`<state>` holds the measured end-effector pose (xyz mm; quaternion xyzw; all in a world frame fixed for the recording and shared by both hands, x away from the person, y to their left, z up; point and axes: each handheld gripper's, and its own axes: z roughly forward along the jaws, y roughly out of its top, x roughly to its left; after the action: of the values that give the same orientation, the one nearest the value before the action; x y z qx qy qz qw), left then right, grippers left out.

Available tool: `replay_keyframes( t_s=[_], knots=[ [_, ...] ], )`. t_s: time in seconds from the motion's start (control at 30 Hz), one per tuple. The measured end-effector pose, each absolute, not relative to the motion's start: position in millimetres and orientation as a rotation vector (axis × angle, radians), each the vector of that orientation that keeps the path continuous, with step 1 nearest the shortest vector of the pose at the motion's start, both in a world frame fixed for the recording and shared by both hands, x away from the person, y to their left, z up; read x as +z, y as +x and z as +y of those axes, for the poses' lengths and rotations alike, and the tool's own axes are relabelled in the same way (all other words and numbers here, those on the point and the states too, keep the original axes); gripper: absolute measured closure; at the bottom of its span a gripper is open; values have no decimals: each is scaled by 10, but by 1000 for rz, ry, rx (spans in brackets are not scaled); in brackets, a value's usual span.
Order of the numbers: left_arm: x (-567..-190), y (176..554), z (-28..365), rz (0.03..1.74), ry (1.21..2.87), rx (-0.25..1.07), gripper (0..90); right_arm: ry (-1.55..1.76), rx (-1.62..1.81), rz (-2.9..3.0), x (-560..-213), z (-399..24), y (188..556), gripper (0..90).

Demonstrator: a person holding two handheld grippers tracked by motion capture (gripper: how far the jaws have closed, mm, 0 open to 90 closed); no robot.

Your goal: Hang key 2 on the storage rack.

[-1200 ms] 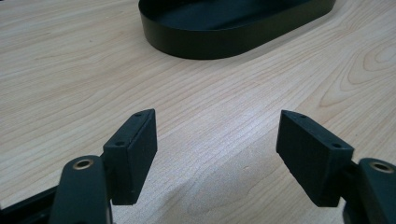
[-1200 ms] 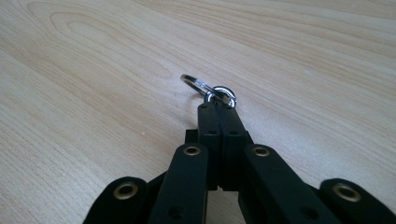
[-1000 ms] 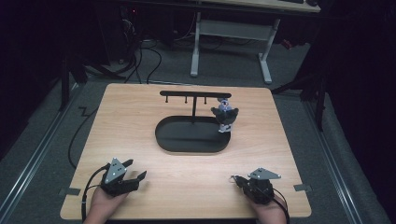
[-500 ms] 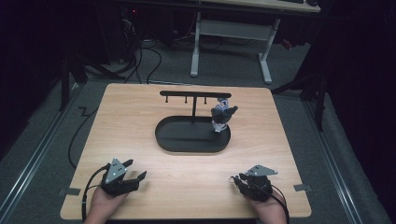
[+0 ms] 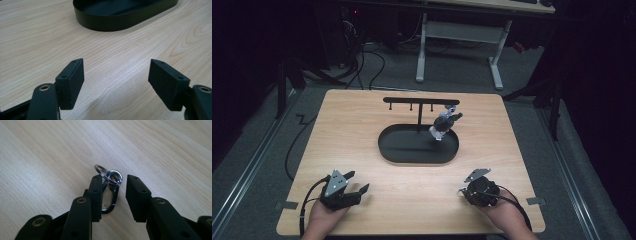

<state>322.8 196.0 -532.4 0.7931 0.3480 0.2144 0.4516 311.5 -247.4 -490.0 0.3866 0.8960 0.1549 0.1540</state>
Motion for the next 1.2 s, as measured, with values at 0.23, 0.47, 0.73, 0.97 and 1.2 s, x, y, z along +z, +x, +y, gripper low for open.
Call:
replay_keyframes(
  t_s=[0.23,0.47,0.73,0.97,1.2],
  knots=[
    [-5324,3227,1961,857,1961,528,295,1060,374,2633,-4827,-2364,3200,724],
    [-5324,3228,1962,858,1961,525,295,1156,360,2684,-4785,-2359,3335,880],
    [-5325,3229,1961,861,1962,524,295,1333,393,2718,-4764,-2500,3486,873],
    [-5325,3230,1960,861,1962,524,295,1357,380,2752,-4770,-2510,3530,867],
    [-5325,3230,1960,861,1962,524,295,1350,366,2756,-4817,-2504,3531,887]
  ],
)
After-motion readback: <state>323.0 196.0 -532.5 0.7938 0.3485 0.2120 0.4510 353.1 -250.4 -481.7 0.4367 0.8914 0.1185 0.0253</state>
